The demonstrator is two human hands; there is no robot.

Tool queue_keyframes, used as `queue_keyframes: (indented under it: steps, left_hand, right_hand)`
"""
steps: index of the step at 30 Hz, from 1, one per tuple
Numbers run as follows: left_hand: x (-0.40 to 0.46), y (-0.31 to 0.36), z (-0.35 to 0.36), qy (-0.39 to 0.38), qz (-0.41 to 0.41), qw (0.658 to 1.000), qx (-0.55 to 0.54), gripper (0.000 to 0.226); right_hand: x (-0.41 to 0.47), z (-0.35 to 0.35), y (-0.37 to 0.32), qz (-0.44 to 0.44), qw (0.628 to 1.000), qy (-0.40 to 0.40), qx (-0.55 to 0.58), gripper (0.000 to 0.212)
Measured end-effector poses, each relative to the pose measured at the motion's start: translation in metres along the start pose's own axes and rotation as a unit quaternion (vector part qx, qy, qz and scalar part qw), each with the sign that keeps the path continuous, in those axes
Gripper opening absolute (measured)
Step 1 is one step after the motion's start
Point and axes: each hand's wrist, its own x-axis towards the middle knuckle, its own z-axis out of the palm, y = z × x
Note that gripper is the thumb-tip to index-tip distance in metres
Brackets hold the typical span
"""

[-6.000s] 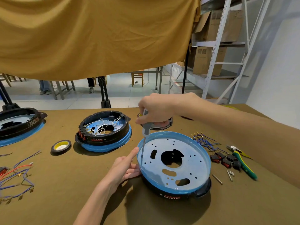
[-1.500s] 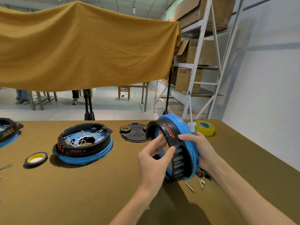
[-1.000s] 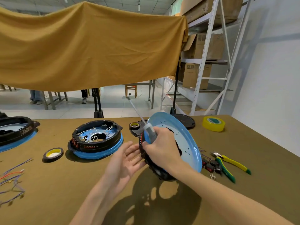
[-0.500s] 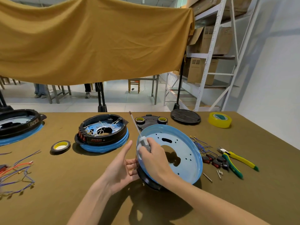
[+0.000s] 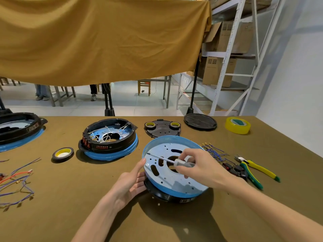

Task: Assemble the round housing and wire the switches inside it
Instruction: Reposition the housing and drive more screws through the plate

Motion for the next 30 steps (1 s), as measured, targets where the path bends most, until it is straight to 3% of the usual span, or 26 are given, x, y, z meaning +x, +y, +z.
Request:
queue_keyframes:
  steps: [4, 23, 26, 30]
  left_hand:
    - [-0.001, -0.001, -0.001, -0.002, 0.000, 1.000, 0.000, 0.088]
    - [-0.001, -0.002, -0.003, -0.002, -0.006, 1.000, 0.004, 0.091]
    - [-0.001, -0.002, -0.003, -0.002, -0.009, 1.000, -0.002, 0.092]
    - [-0.003, -0.001, -0.002, -0.005, -0.011, 1.000, -0.002, 0.094]
  right_hand:
    - [-0.004, -0.010, 0.003, -0.011, 0.995, -0.015, -0.094, 0.016]
    - [0.017, -0.020, -0.019, -0.048, 0.985, -0.065, -0.153, 0.020]
    - [0.026, -0.031, -0.040, -0.081, 0.952, -0.073, -0.287, 0.024]
    - [0.052, -0.042, -0.088, -0.117, 0.899, -0.164, -0.390, 0.029]
